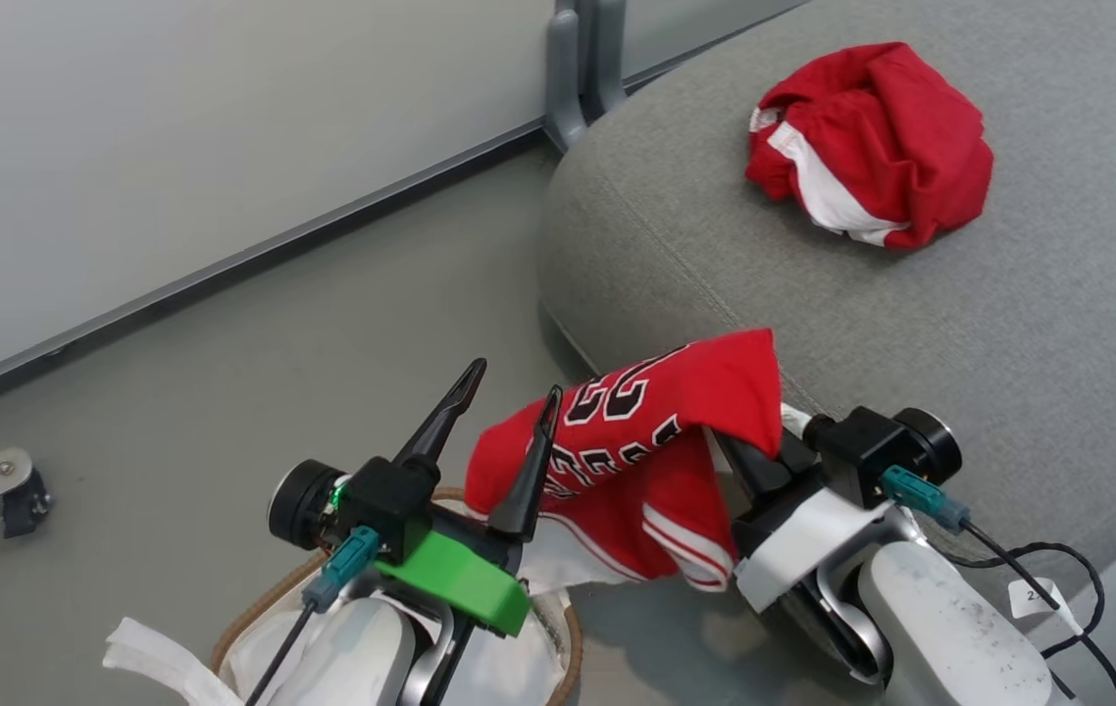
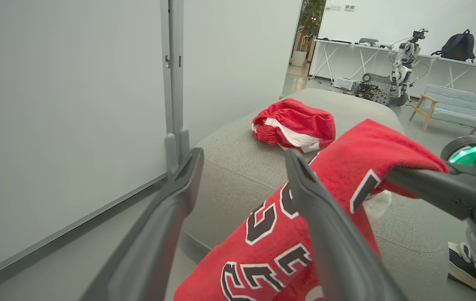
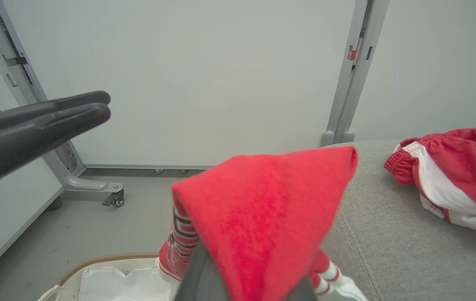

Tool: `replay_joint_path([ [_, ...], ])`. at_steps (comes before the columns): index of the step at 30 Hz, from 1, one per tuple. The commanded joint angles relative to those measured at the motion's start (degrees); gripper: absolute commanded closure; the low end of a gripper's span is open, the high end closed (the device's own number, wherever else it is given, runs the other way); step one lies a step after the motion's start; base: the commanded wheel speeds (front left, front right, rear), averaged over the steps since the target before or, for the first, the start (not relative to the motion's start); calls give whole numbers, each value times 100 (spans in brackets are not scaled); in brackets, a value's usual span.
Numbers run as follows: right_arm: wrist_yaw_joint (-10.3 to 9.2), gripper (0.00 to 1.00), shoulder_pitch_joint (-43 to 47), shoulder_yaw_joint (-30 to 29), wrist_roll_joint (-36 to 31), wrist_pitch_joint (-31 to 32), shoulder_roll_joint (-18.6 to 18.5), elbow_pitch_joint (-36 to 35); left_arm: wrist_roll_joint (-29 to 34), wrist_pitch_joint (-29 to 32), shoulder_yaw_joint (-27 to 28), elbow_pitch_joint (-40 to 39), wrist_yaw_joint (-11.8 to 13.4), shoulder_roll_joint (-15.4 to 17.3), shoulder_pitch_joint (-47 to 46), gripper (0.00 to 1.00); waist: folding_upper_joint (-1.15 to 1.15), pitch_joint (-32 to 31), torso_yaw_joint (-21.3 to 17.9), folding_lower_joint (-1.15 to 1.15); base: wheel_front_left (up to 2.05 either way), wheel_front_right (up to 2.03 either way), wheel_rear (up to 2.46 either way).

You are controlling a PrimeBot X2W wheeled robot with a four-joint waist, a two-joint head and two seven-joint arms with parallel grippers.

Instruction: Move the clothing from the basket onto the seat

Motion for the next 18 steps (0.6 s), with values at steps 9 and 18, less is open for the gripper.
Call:
replay_joint_path([
  [9,-7,100,-540,-876,-289,-4,-526,-663,-105,-4,-361,183,-18,256,-406,0,0,516,-386,0,0,0,0],
  [18,-7,100,-2284,-1982,-600,-3,-1743,-791,-90,-4,-433,232,-18,560,-532,0,0,1057,-419,0,0,0,0],
])
